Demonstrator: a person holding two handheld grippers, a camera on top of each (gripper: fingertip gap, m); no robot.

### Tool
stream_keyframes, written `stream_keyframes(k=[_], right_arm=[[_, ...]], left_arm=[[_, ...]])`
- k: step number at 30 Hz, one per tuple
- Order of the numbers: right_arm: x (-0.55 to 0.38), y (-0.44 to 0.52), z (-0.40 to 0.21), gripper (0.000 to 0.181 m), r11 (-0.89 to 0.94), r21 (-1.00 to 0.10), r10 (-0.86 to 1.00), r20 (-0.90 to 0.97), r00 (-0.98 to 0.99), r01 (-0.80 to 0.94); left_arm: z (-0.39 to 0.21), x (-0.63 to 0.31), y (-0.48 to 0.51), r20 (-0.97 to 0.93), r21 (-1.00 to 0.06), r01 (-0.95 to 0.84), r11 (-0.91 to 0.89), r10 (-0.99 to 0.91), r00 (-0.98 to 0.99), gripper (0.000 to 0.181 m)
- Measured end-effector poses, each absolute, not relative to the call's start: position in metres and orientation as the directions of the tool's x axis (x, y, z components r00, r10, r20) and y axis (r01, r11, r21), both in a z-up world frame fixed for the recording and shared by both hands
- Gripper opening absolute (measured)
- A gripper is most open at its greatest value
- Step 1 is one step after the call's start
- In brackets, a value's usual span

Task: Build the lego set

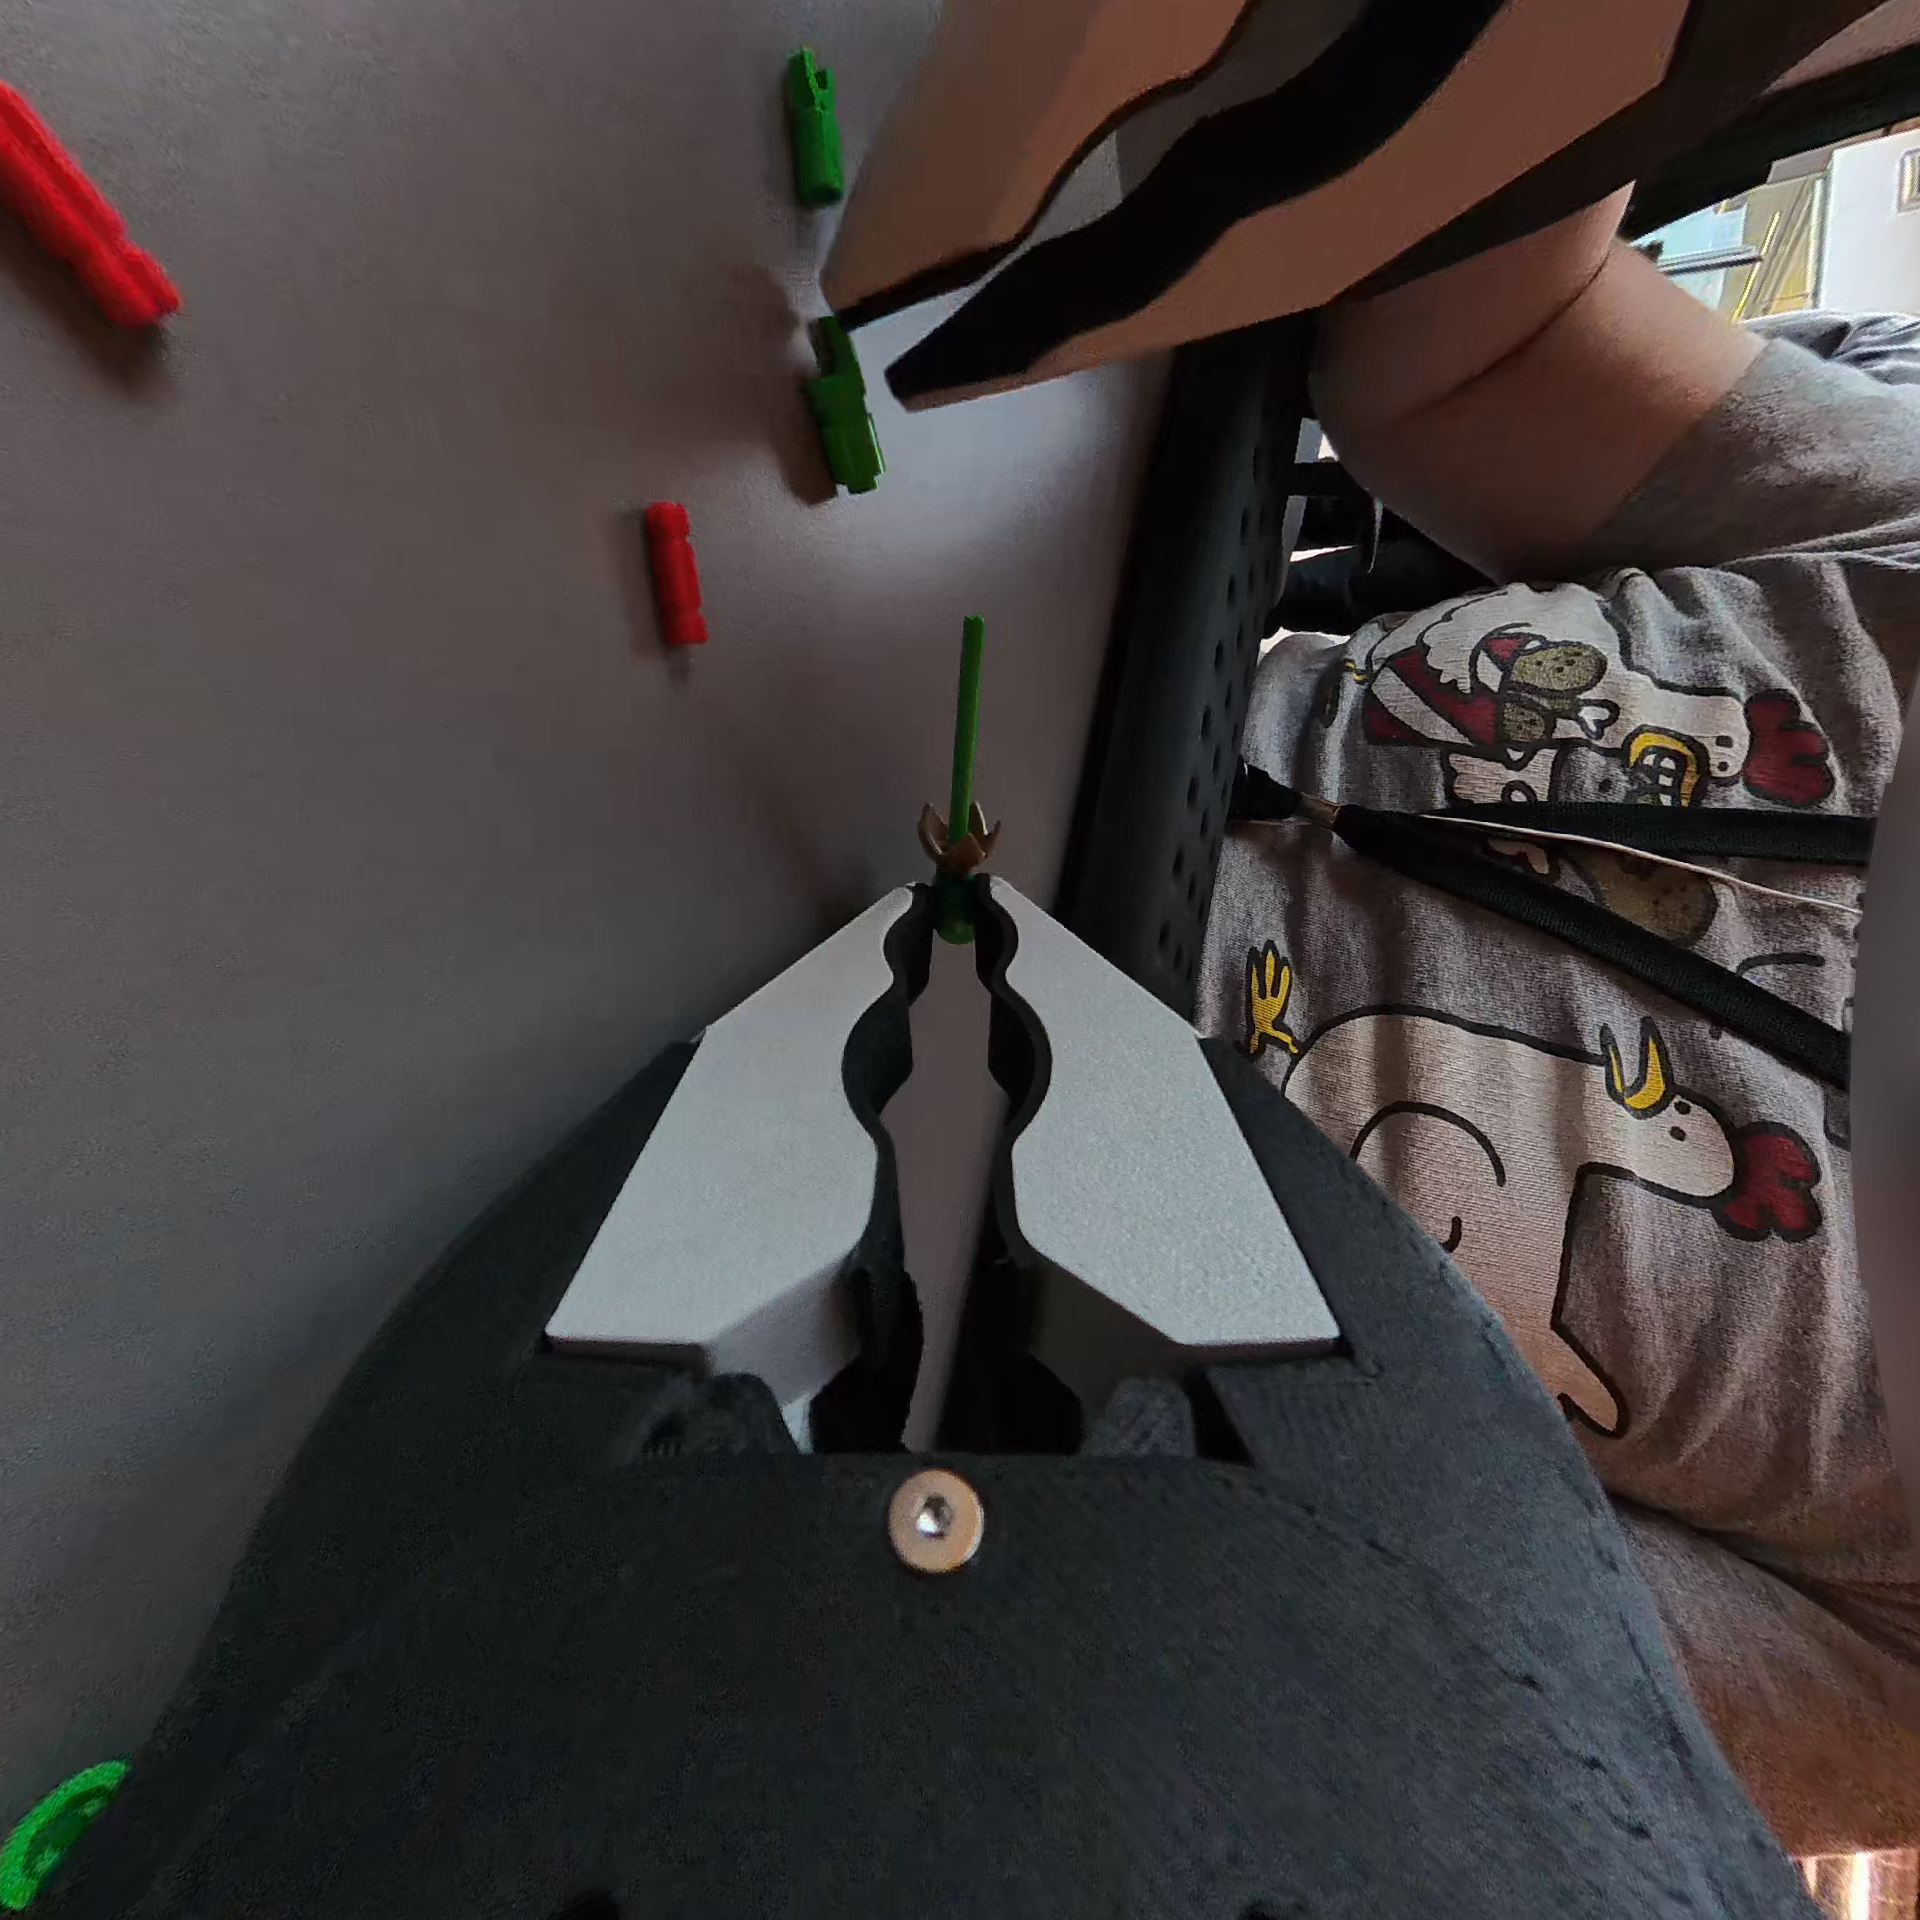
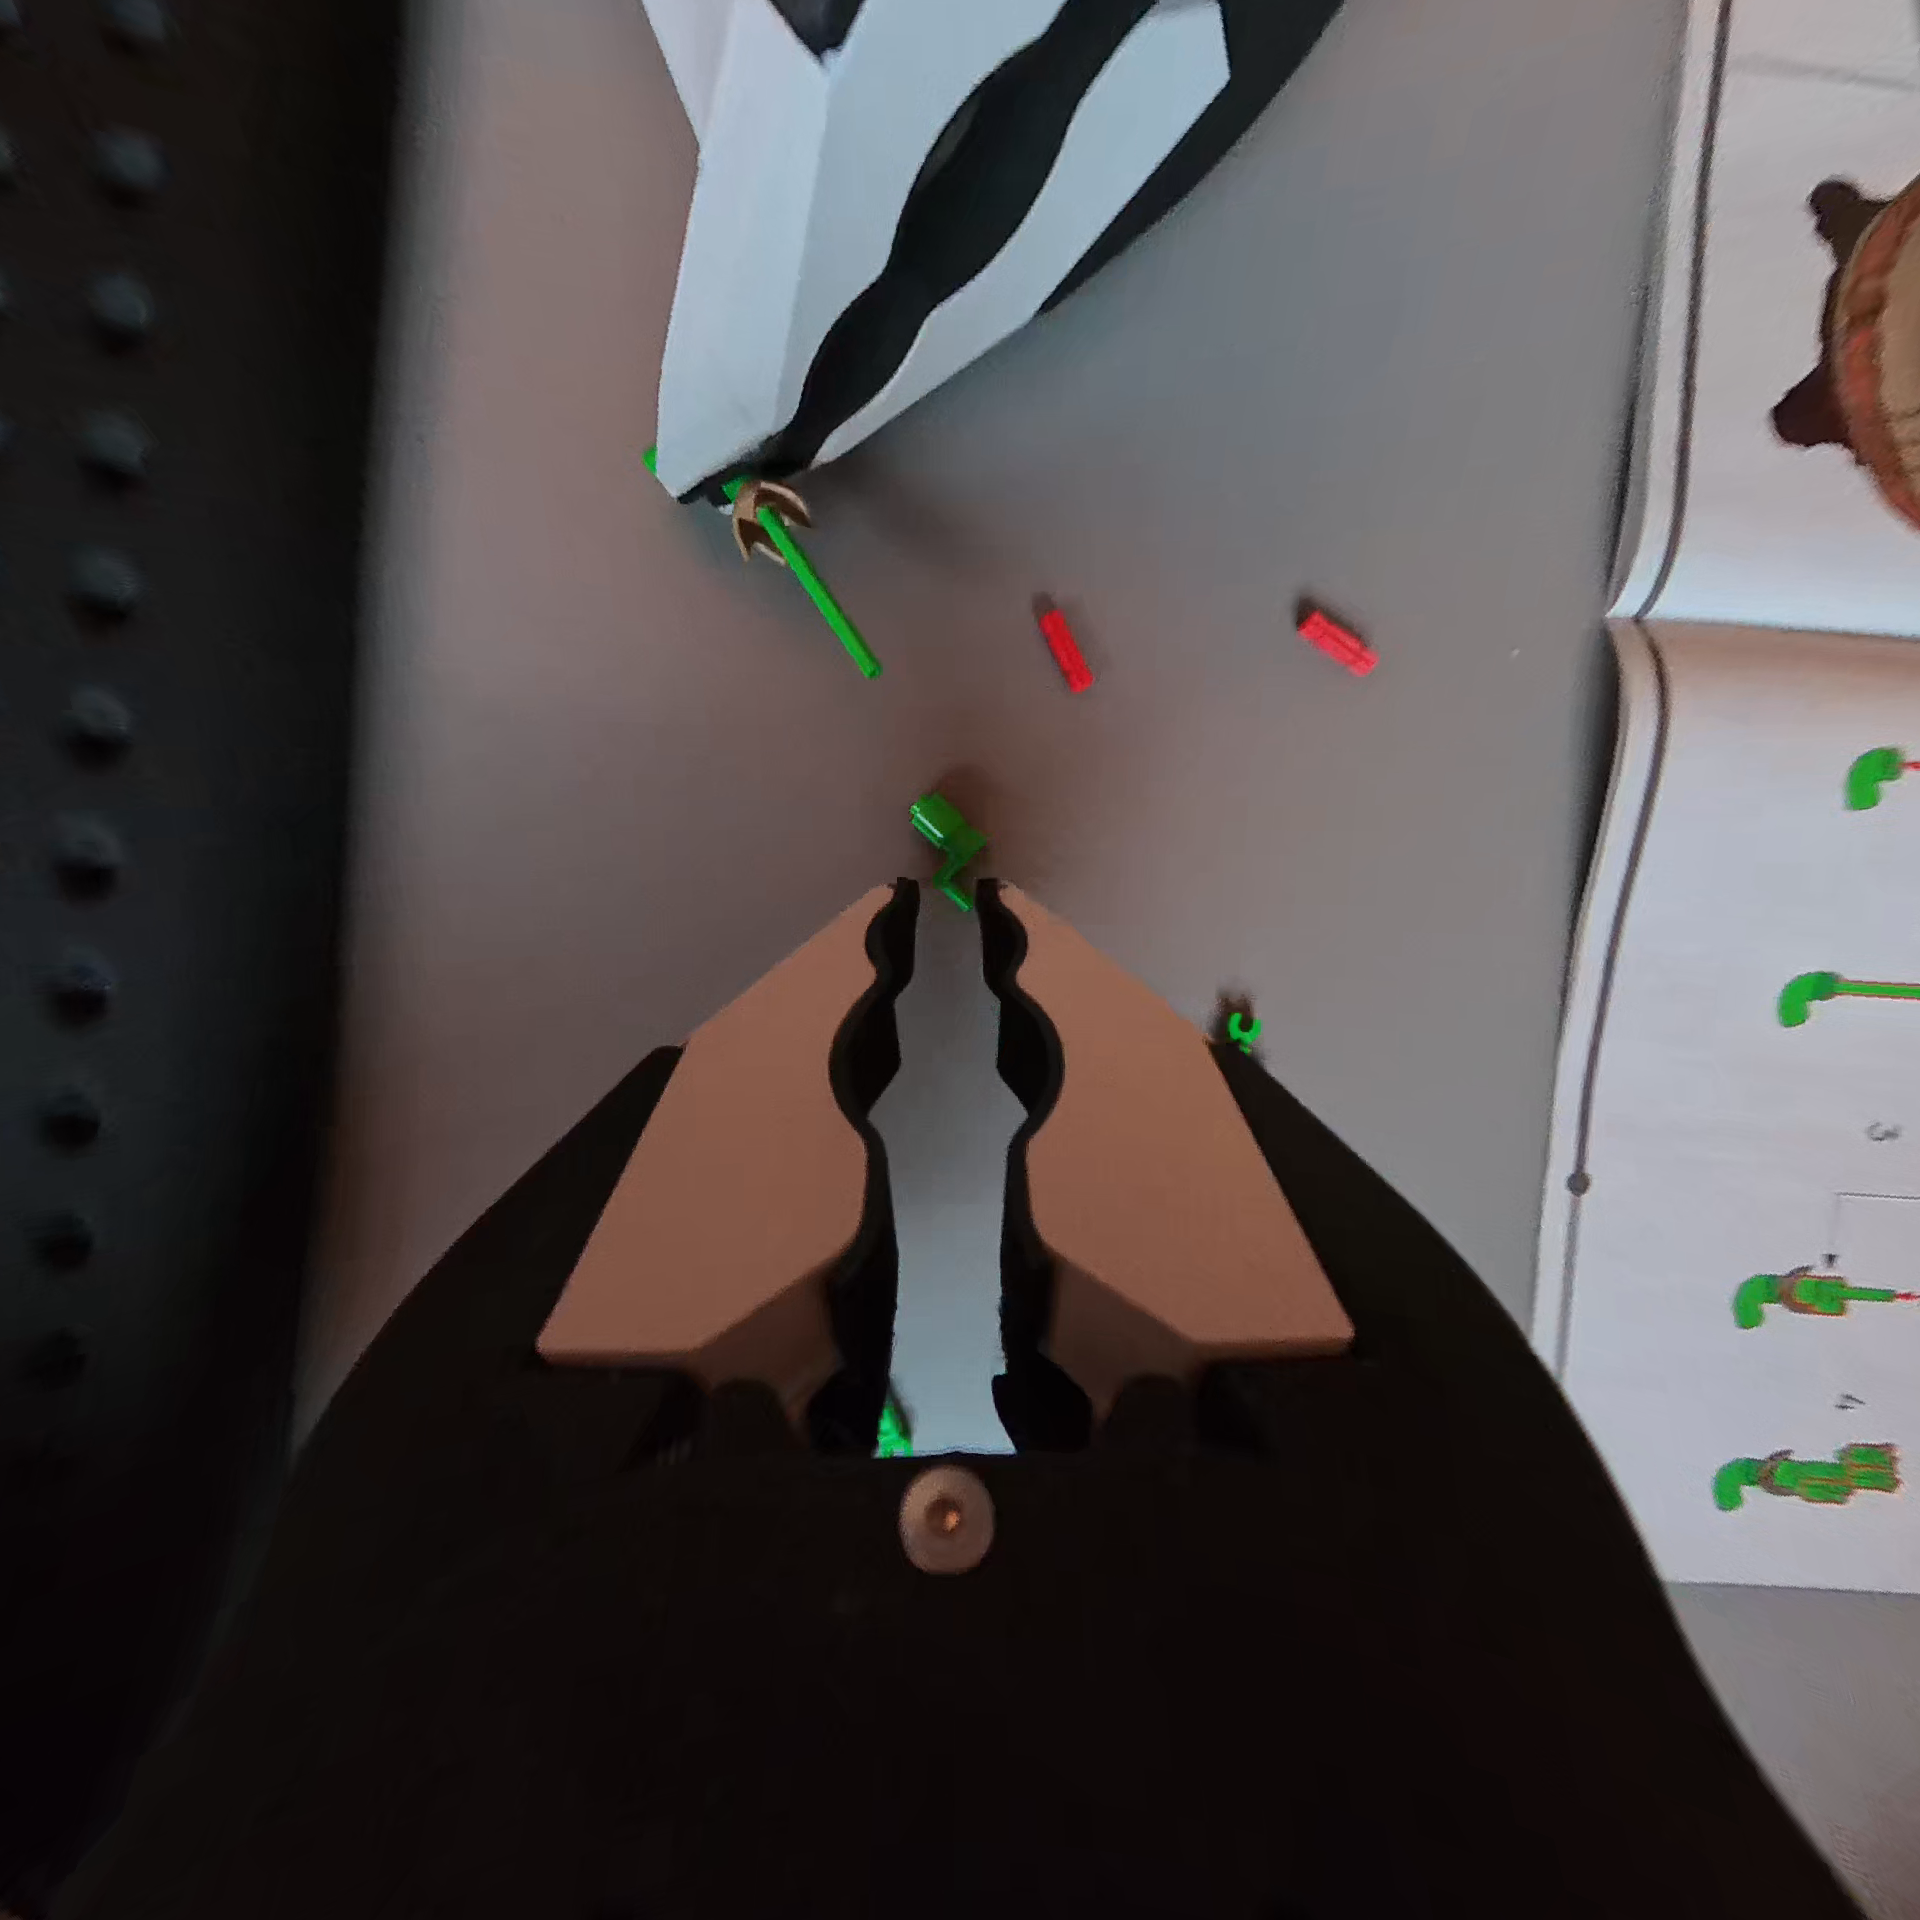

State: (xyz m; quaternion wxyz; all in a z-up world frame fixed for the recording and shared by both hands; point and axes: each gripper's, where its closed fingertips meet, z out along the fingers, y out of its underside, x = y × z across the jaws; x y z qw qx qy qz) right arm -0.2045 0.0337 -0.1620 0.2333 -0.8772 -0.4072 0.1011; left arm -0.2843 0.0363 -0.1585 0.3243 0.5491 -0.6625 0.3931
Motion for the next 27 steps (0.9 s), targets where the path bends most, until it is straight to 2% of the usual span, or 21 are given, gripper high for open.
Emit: stream_keyframes(k=[6,10,15,27], right_arm=[[-0.216,0.024,-0.163,0.011,-0.603,-0.495,0.748,-0.078,0.659,0.626],[-0.211,0.024,-0.158,0.011,-0.609,-0.509,0.727,-0.053,0.684,0.608],[-0.212,0.041,-0.146,0.015,-0.589,-0.611,0.674,-0.01,0.739,0.529],[-0.214,0.042,-0.16,0.013,-0.632,-0.596,0.652,-0.065,0.755,0.495]], left_arm=[[-0.159,-0.285,0.037,0.858,-0.164,-0.982,0.092,-0.477,-0.188,0.006],[-0.158,-0.285,0.037,0.857,-0.167,-0.982,0.091,-0.48,-0.191,0.006],[-0.158,-0.284,0.037,0.856,-0.168,-0.982,0.088,-0.48,-0.19,0.006],[-0.159,-0.285,0.035,0.869,-0.144,-0.986,0.08,-0.466,-0.165,0.006]])
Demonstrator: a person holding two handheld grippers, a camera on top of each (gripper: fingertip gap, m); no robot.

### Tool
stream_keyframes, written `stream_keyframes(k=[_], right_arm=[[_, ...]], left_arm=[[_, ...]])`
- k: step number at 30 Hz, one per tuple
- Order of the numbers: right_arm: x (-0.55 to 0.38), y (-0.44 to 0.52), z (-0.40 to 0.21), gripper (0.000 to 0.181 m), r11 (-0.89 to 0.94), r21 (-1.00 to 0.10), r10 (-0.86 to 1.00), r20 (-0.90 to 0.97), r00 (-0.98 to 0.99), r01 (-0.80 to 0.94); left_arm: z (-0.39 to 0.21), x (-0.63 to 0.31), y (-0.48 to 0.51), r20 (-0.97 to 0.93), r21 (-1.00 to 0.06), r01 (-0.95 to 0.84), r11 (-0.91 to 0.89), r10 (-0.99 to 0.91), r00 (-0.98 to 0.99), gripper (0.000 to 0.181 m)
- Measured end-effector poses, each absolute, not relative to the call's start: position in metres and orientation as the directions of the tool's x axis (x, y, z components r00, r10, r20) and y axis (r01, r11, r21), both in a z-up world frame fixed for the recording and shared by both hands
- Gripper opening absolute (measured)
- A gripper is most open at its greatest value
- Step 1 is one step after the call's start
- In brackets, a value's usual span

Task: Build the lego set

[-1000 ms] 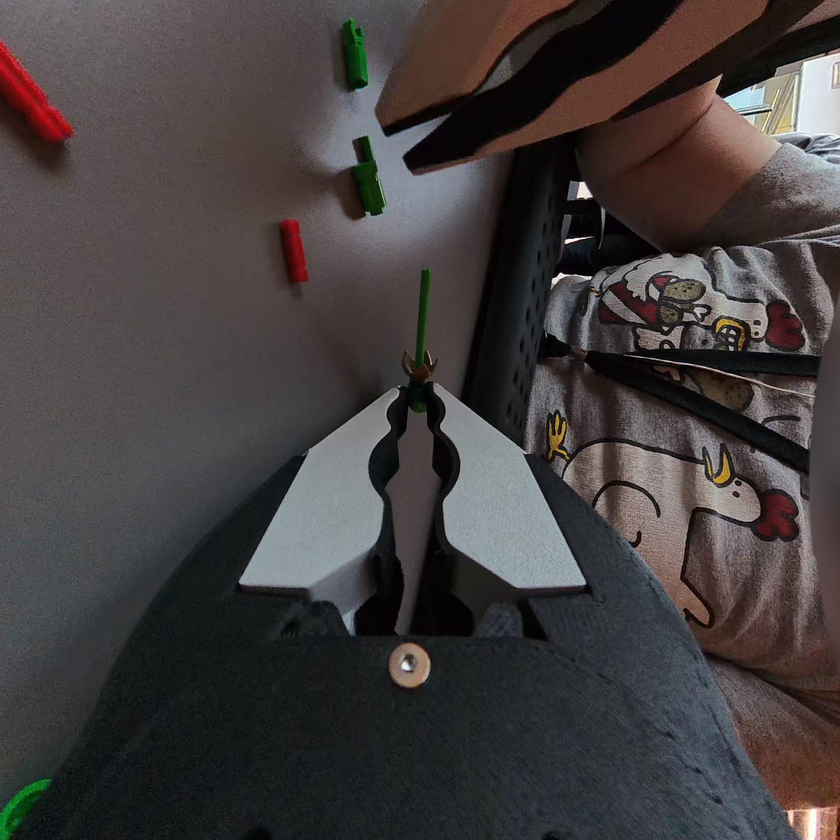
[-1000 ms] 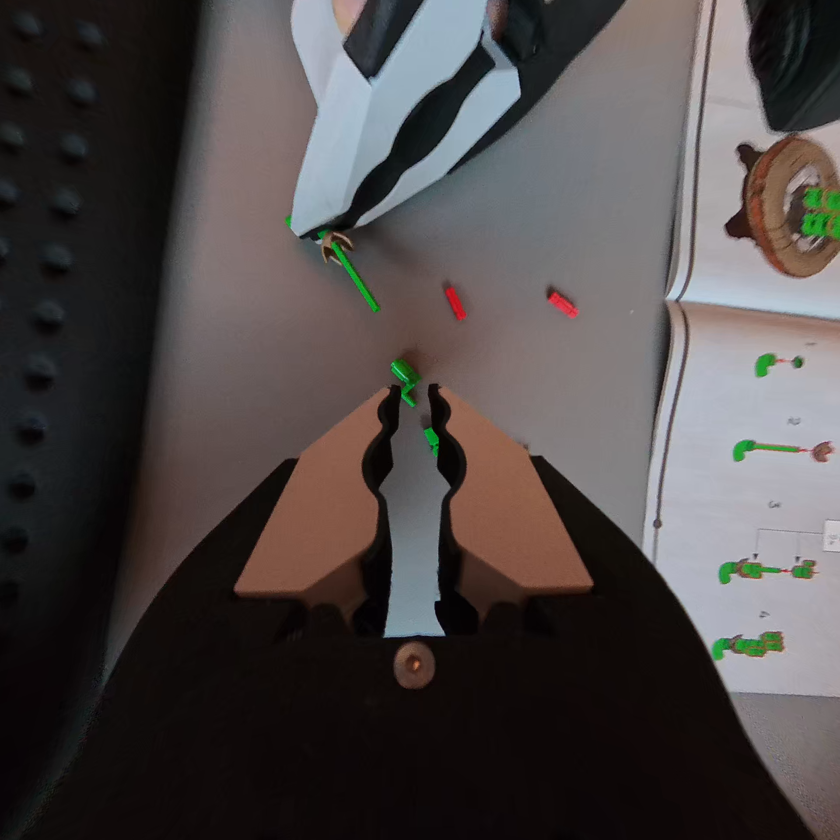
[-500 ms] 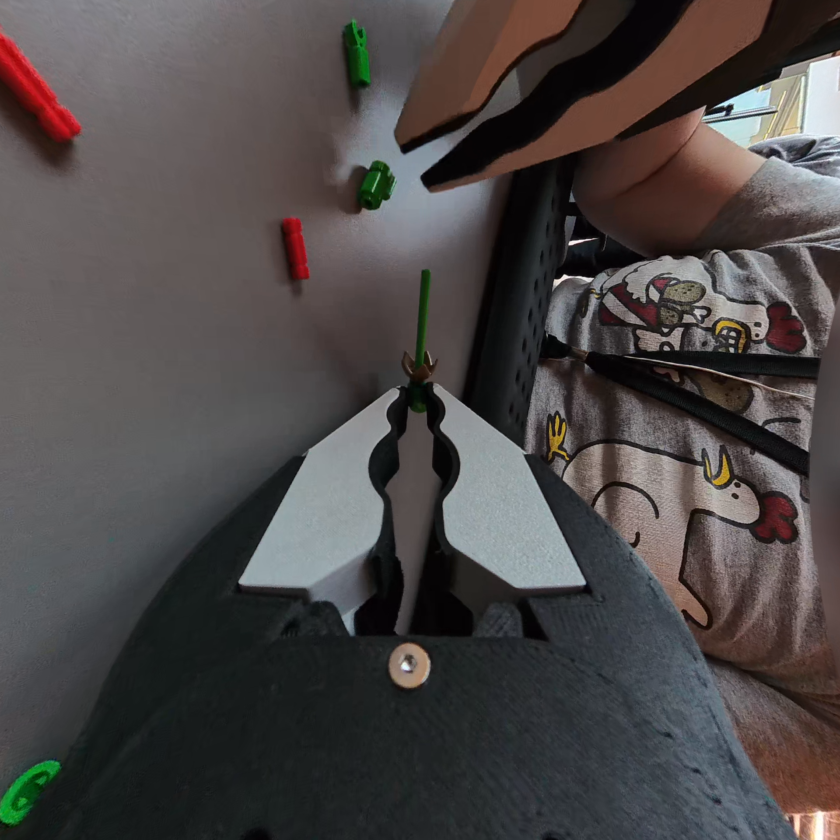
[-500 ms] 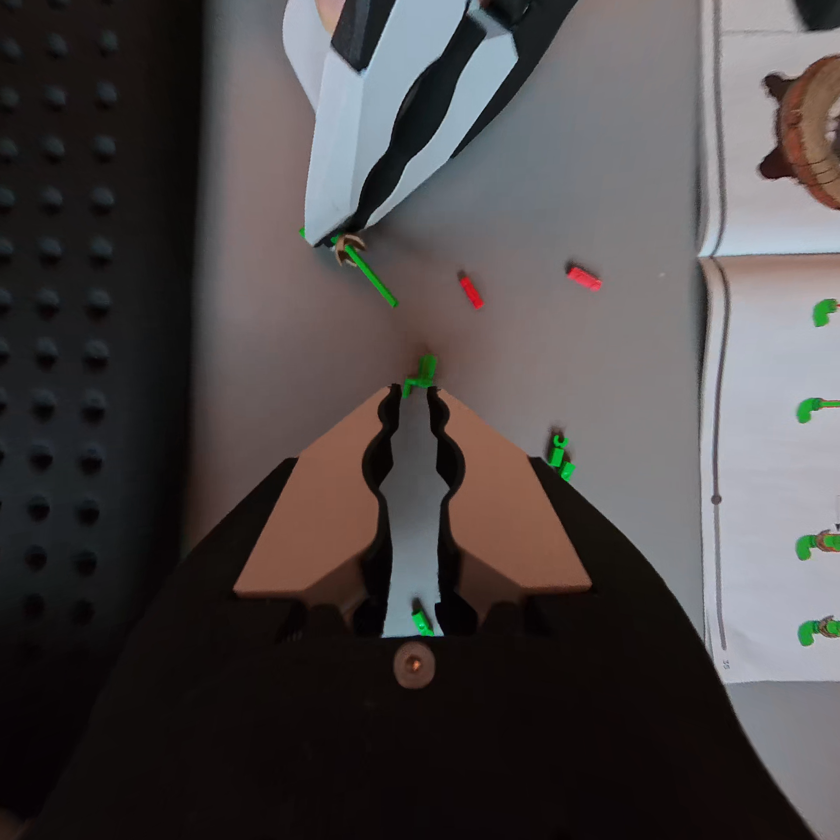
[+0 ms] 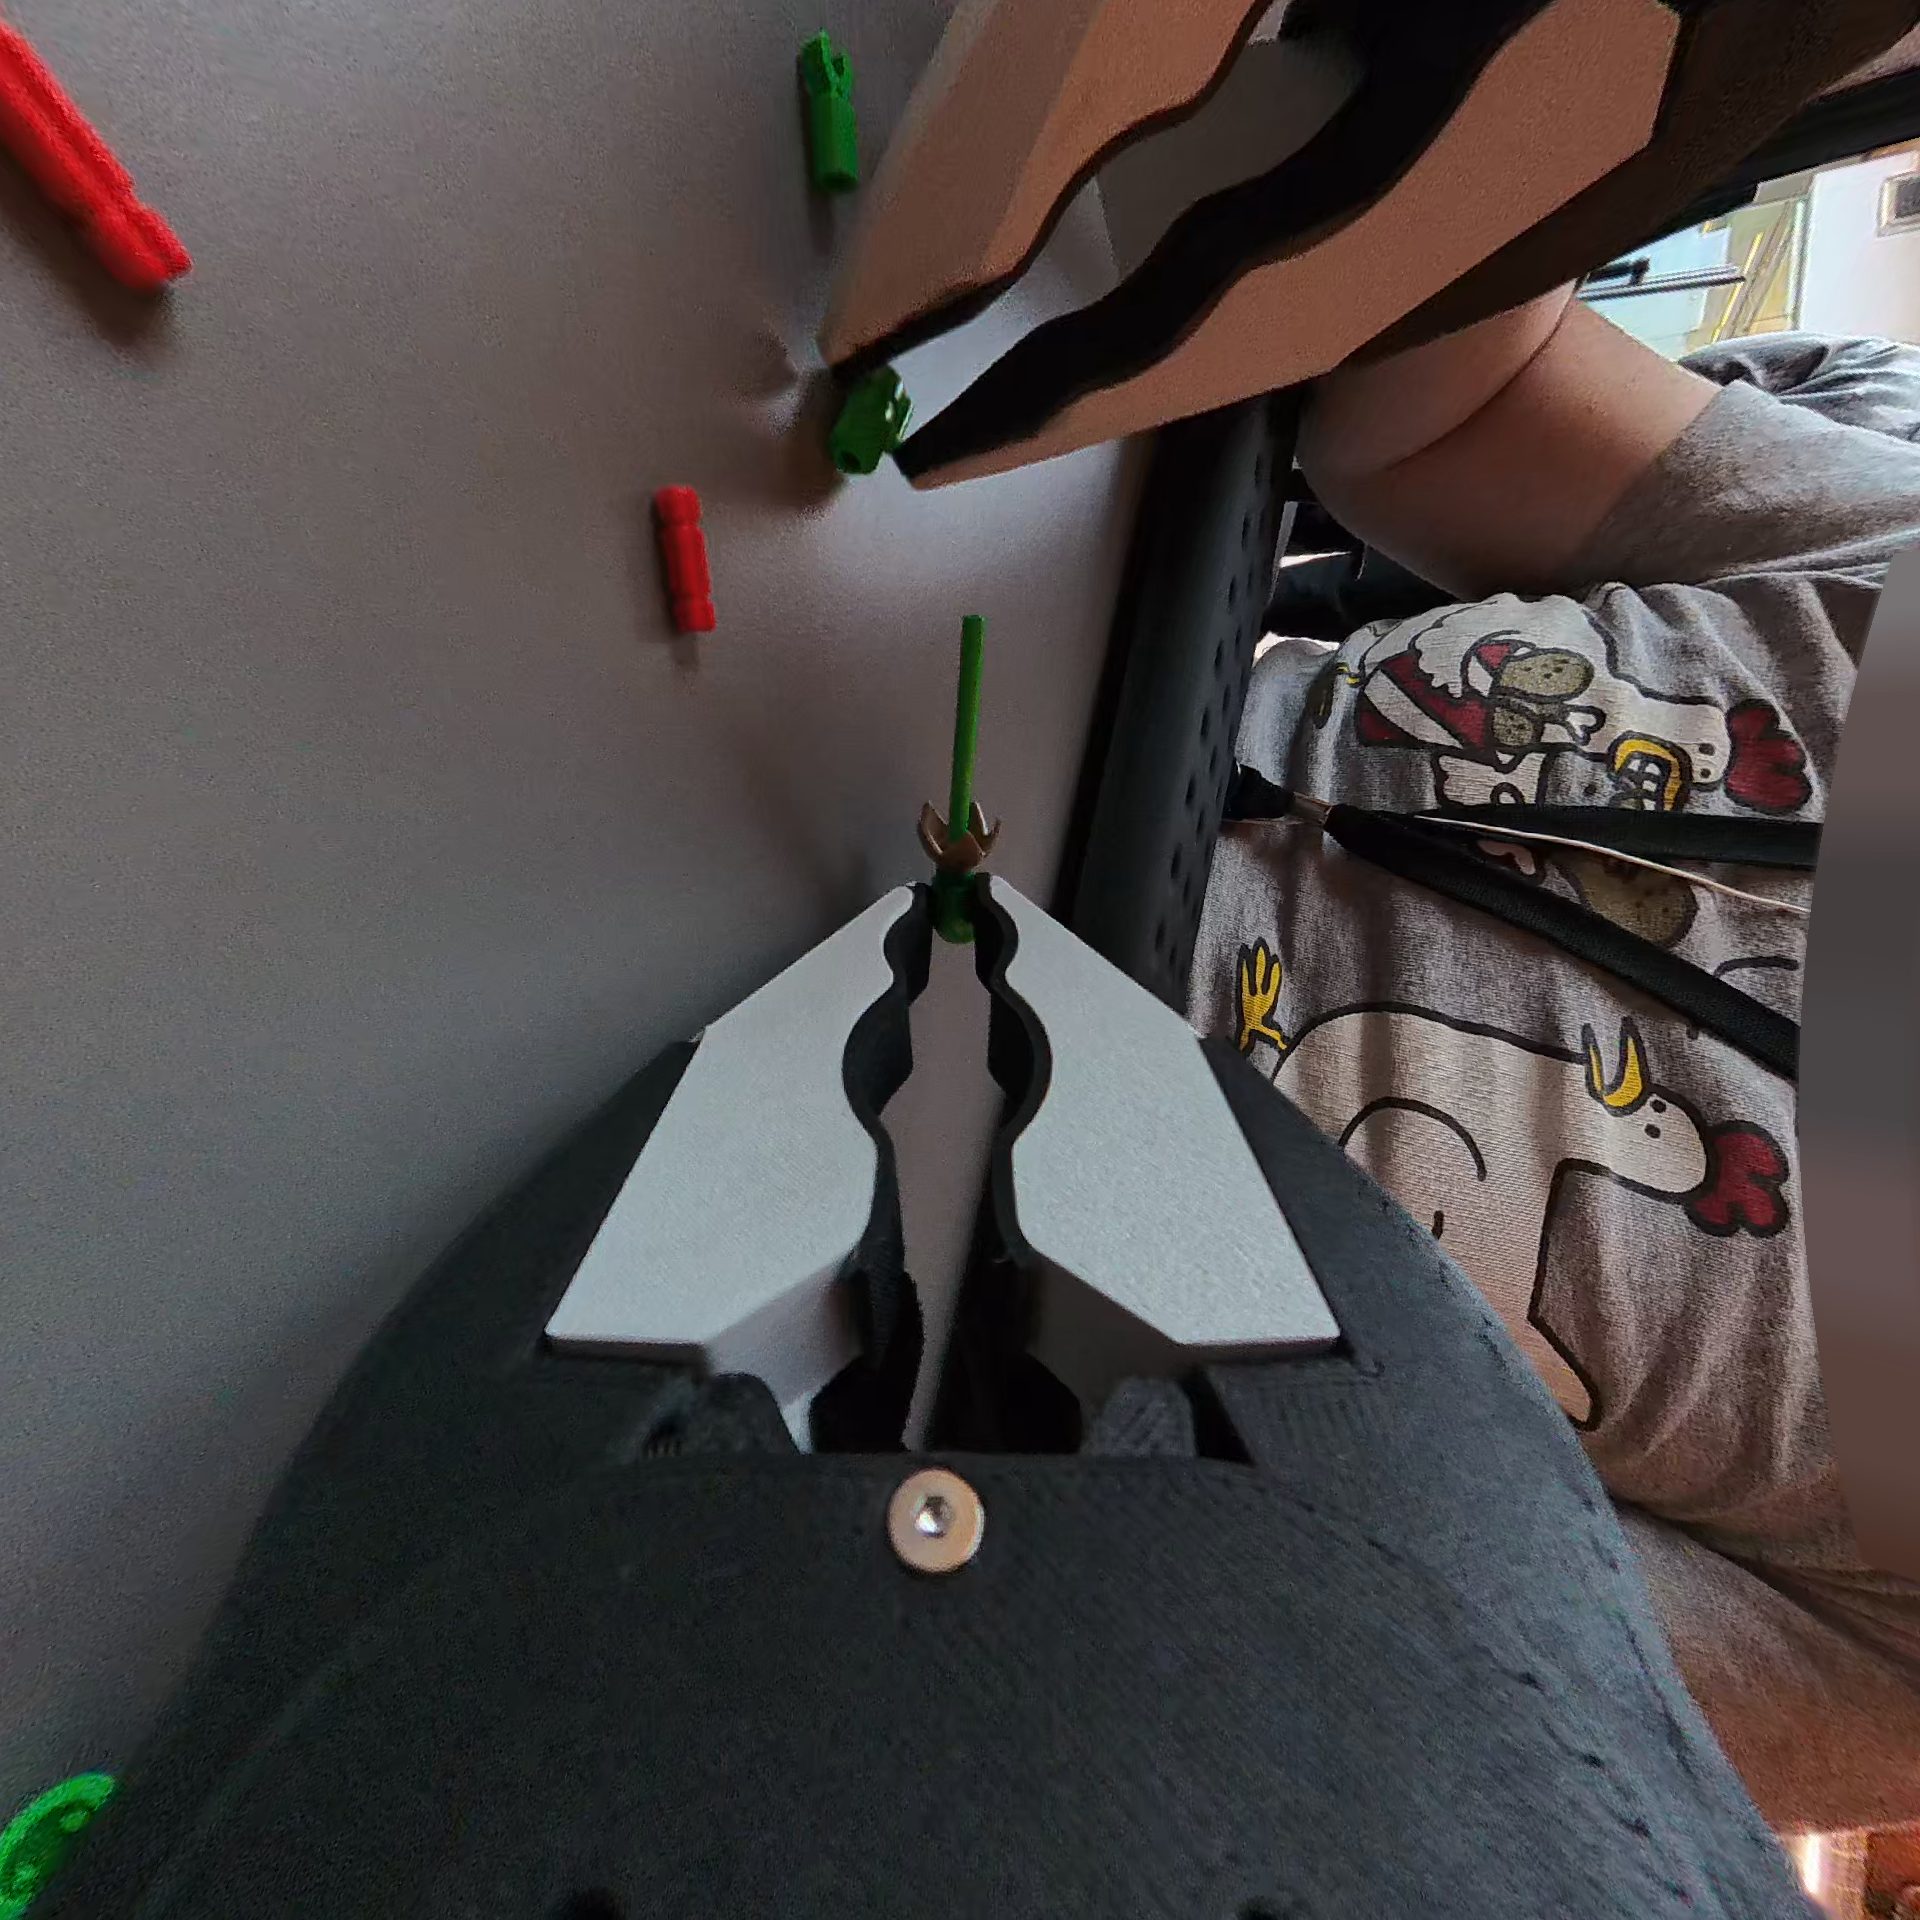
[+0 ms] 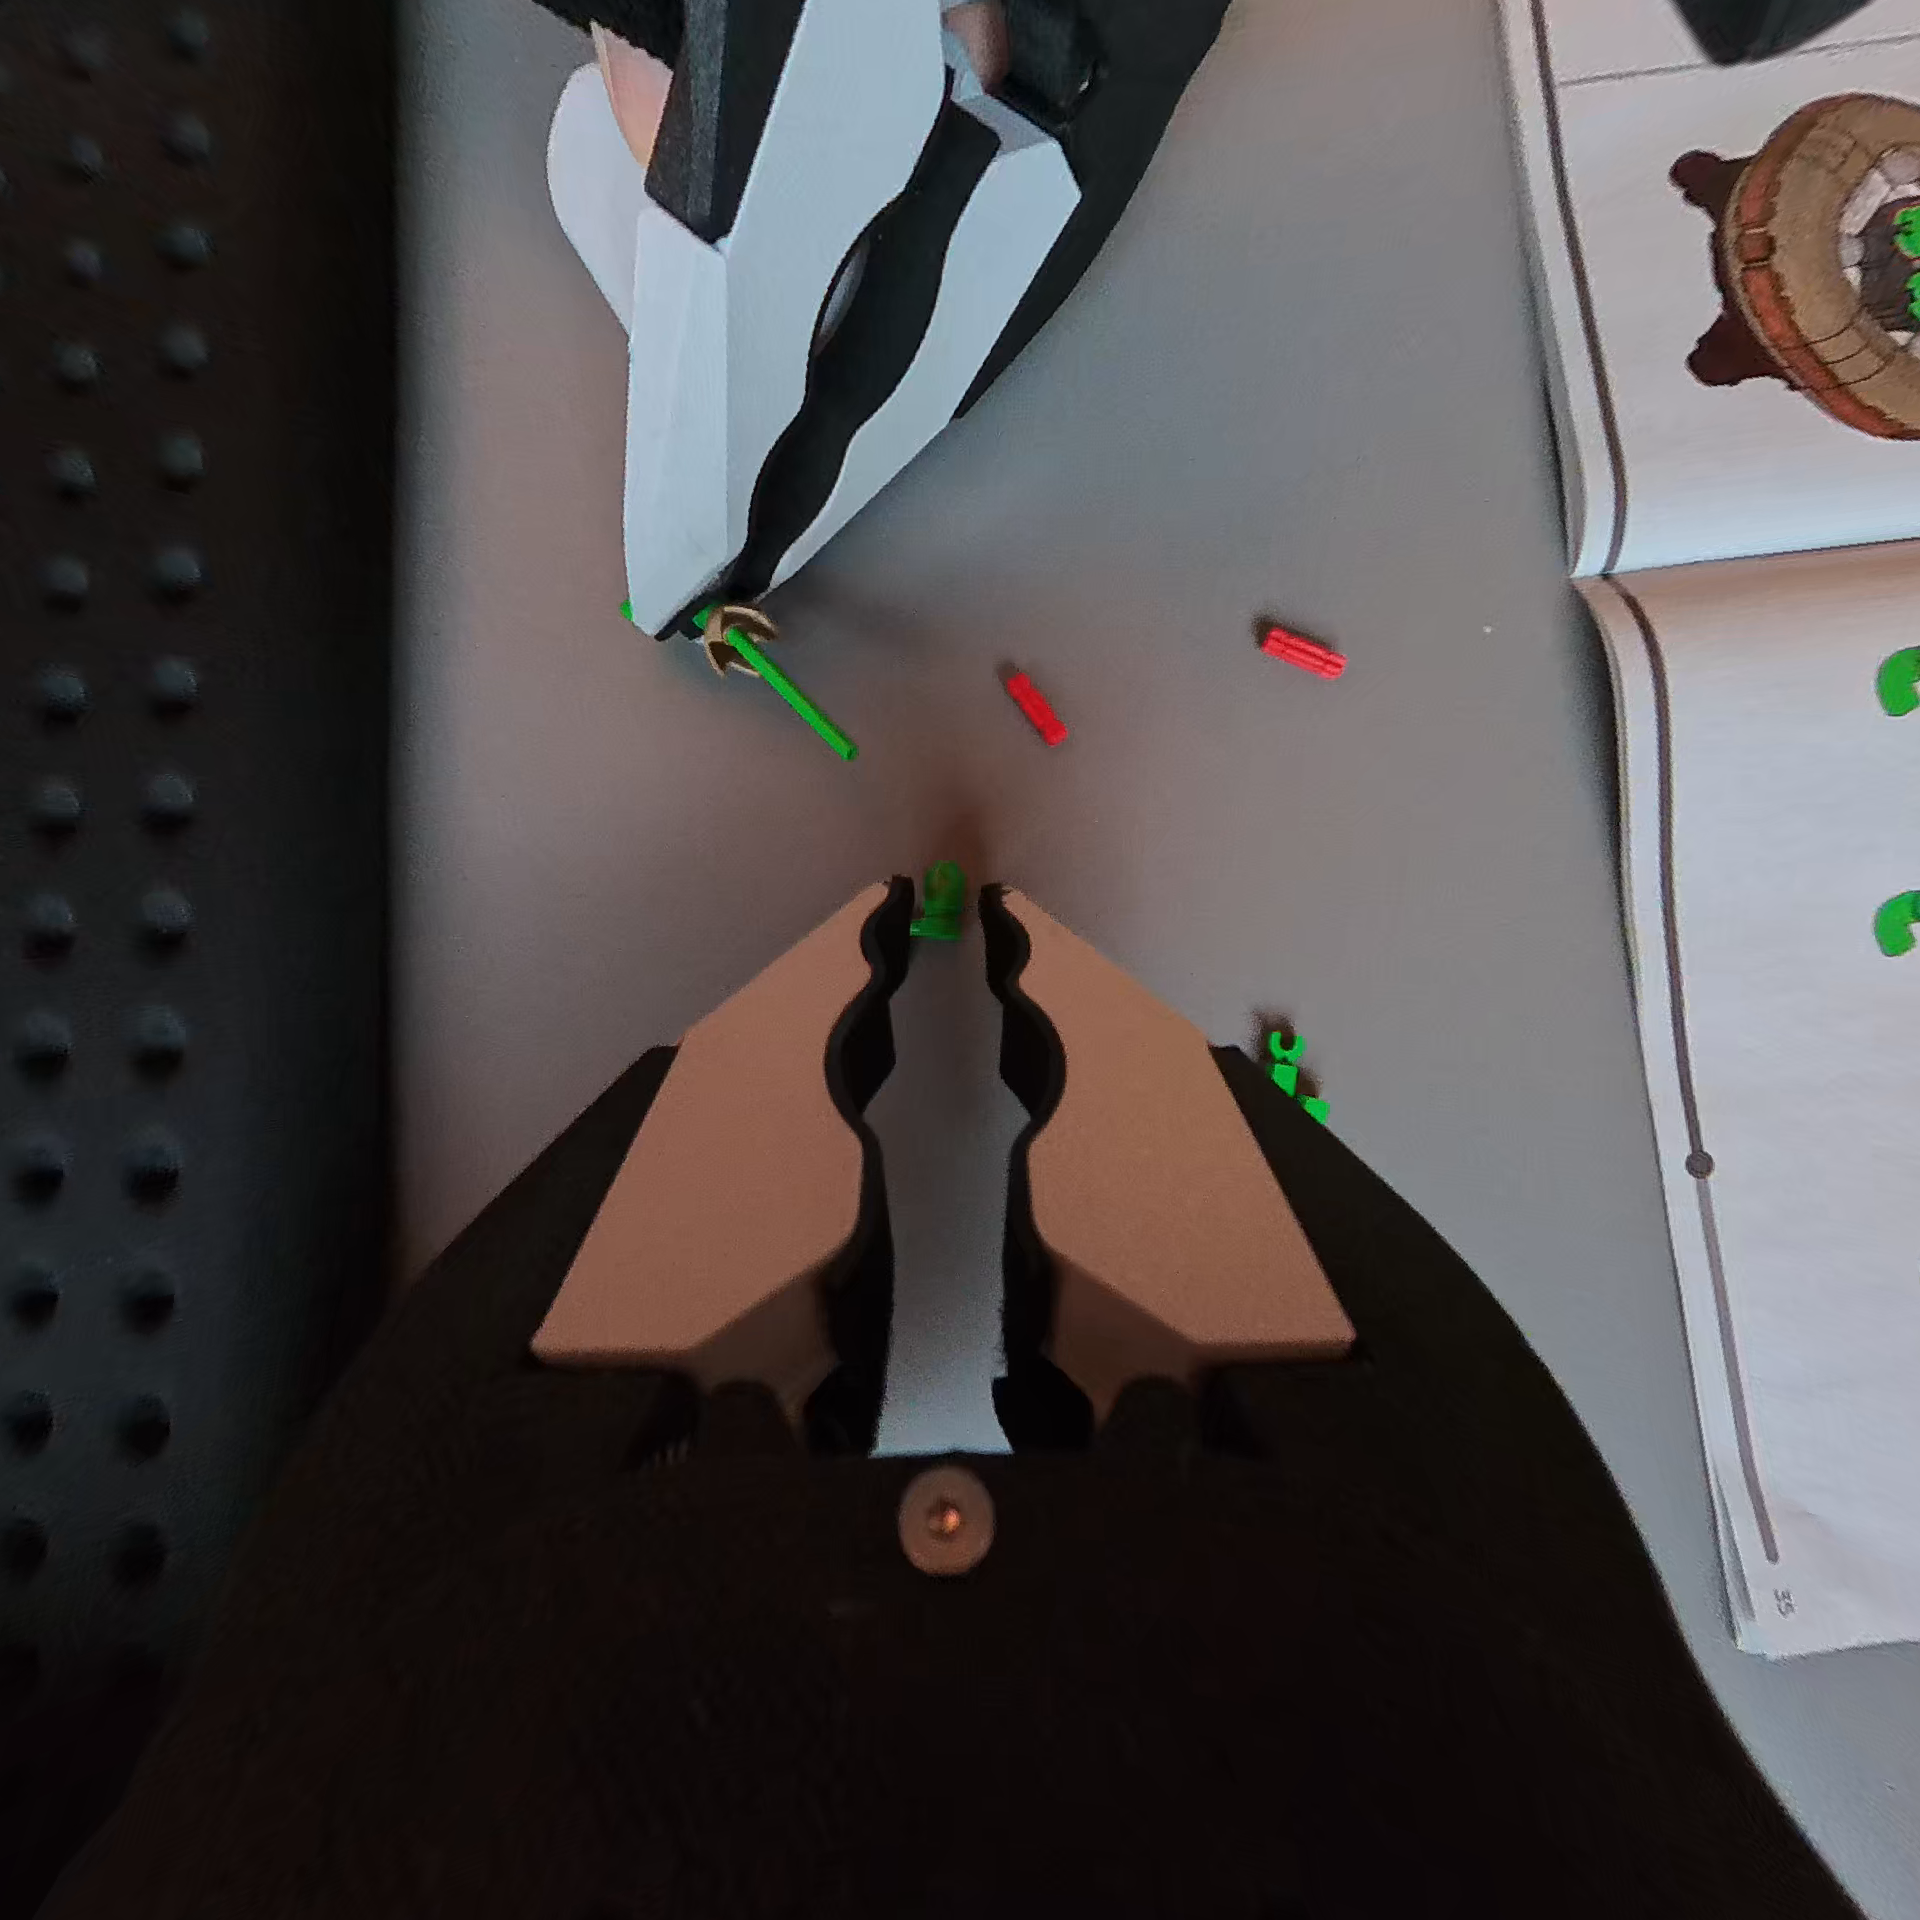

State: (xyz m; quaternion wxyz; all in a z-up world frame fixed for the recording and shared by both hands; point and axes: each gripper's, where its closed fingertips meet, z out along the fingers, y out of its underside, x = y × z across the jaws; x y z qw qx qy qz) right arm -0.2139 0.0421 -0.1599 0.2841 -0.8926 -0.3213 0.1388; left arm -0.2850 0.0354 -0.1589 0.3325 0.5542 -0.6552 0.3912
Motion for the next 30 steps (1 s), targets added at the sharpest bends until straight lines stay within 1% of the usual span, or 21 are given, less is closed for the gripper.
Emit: stream_keyframes(k=[2,6,8,9,11,13,15,19,22,26,28,30], right_arm=[[-0.214,0.041,-0.163,0.008,-0.627,-0.587,0.664,-0.059,0.745,0.512],[-0.216,0.04,-0.162,0.007,-0.612,-0.593,0.676,-0.048,0.736,0.524],[-0.222,0.037,-0.159,0.007,-0.544,-0.61,0.722,0.008,0.692,0.576],[-0.229,0.033,-0.156,0.007,-0.478,-0.625,0.764,0.049,0.643,0.617],[-0.237,0.033,-0.149,0.007,-0.324,-0.644,0.798,0.208,0.566,0.693],[-0.24,0.035,-0.143,0.006,-0.208,-0.62,0.778,0.363,0.512,0.757],[-0.246,0.035,-0.138,0.006,-0.138,-0.605,0.745,0.459,0.485,0.784],[-0.258,0.029,-0.134,0.006,-0.07,-0.597,0.705,0.537,0.463,0.799],[-0.257,0.028,-0.136,0.006,-0.03,-0.575,0.668,0.598,0.444,0.818],[-0.257,0.026,-0.137,0.006,-0.007,-0.593,0.658,0.603,0.45,0.805],[-0.263,0.025,-0.134,0.006,0.032,-0.611,0.661,0.607,0.441,0.791],[-0.261,0.027,-0.135,0.006,0.039,-0.593,0.648,0.627,0.431,0.804]], left_arm=[[-0.159,-0.287,0.034,0.879,-0.127,-0.989,0.081,-0.453,-0.15,0.006],[-0.158,-0.288,0.031,0.89,-0.113,-0.99,0.087,-0.435,-0.14,0.006],[-0.156,-0.293,0.03,0.9,-0.103,-0.989,0.105,-0.414,-0.138,0.006],[-0.153,-0.295,0.028,0.91,-0.103,-0.988,0.116,-0.389,-0.141,0.006],[-0.15,-0.301,0.026,0.92,-0.1,-0.985,0.139,-0.363,-0.145,0.006],[-0.151,-0.308,0.026,0.924,-0.087,-0.982,0.166,-0.356,-0.141,0.006],[-0.148,-0.31,0.023,0.936,-0.08,-0.981,0.175,-0.325,-0.134,0.006],[-0.142,-0.313,0.019,0.955,-0.082,-0.979,0.186,-0.268,-0.13,0.006],[-0.143,-0.316,0.019,0.961,-0.062,-0.98,0.188,-0.254,-0.11,0.006],[-0.146,-0.318,0.019,0.962,-0.045,-0.979,0.197,-0.257,-0.096,0.006],[-0.146,-0.319,0.018,0.963,-0.043,-0.978,0.202,-0.251,-0.094,0.006],[-0.145,-0.321,0.017,0.965,-0.046,-0.975,0.215,-0.241,-0.099,0.006]])
